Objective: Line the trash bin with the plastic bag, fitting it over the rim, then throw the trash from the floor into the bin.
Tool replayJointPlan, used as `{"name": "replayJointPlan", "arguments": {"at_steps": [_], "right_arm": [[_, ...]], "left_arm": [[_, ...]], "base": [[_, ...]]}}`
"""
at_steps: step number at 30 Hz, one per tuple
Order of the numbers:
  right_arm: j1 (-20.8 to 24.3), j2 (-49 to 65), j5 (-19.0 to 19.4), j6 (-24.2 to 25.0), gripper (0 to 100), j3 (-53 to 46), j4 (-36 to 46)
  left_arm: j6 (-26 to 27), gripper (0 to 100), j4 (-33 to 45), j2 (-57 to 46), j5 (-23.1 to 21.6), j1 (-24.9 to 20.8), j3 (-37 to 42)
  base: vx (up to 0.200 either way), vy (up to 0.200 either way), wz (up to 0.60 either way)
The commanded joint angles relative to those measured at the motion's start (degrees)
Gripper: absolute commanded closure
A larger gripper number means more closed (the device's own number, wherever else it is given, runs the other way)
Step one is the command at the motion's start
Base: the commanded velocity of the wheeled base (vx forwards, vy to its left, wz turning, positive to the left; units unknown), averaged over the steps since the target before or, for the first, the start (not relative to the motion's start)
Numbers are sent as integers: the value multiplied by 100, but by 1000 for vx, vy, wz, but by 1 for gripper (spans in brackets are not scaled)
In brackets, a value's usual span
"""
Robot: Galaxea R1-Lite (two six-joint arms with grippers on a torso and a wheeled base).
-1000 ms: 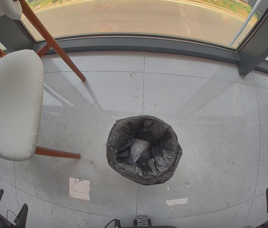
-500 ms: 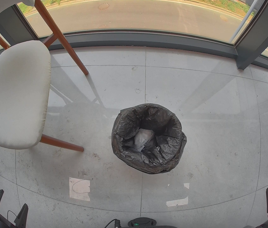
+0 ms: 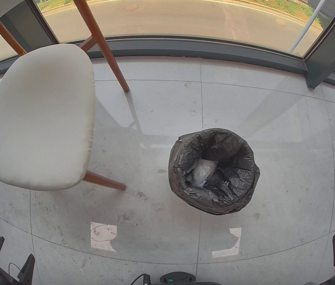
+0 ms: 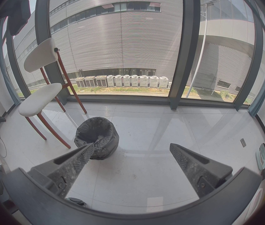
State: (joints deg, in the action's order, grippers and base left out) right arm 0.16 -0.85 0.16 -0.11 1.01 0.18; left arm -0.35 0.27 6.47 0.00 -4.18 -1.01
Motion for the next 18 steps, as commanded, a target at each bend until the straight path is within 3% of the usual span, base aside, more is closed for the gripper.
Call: {"name": "replayJointPlan", "arguments": {"at_steps": [1,8,11,18], "right_arm": [[2,41,2,2,0,-101,-1],[2,41,2,2,0,-101,-1],[2,41,2,-7,0,-101,8],[2,41,2,2,0,-101,8]], "left_arm": [[0,0,0,12,0,5,92],[0,0,0,21,-9,14,92],[0,0,-9,-261,35,603,101],[-9,0,-9,-463,18,445,101]], "base": [[0,0,0],[0,0,0],[0,0,0],[0,0,0]]}}
